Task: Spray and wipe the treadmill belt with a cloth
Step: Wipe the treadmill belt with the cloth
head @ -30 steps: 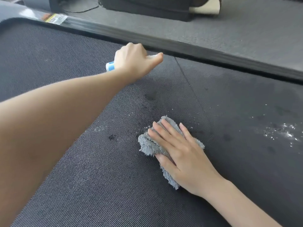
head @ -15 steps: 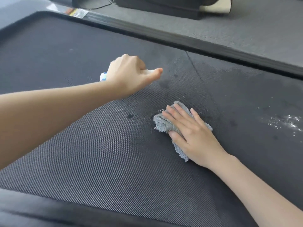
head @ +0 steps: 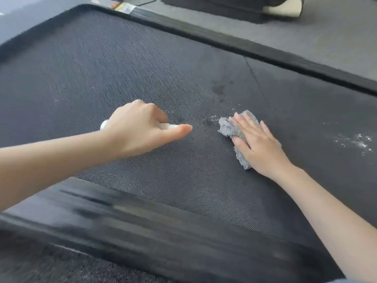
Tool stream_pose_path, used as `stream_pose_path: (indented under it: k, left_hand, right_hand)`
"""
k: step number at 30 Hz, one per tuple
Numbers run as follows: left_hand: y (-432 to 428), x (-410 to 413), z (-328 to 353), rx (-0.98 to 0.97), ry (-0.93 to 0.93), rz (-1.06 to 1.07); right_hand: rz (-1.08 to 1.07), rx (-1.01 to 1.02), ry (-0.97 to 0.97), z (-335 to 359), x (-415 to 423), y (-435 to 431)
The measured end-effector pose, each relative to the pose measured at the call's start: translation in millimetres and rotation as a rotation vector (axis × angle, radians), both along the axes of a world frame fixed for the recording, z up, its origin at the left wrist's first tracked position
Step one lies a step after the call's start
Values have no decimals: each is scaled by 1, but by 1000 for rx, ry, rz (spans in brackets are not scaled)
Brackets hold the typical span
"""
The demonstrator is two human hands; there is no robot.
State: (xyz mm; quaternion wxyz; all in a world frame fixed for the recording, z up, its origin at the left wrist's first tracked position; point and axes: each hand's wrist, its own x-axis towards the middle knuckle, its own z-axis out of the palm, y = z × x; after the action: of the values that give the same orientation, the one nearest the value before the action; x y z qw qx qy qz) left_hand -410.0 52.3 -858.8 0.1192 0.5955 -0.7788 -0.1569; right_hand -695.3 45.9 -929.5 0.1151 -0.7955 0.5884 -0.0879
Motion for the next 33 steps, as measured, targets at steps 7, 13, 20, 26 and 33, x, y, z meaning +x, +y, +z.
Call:
stream_pose_path:
  k: [7,13,20,26,33]
  left_hand:
    - [49,11,-4,-5,-9,31]
    - [63,1,4,123,-134,-53]
    - [59,-26,-6,9,-85,-54]
    - [19,-65,-6,83,-51,-45]
    - [-36,-108,-9,-65,78,91]
  right_hand:
    - [-85,14,19,1,-19,10]
    - [-174,34,33,1,-38,20]
    - [-248,64,19,2,-67,26]
    - [-280,60,12,3,-83,31]
    - [-249,45,22,0,-86,28]
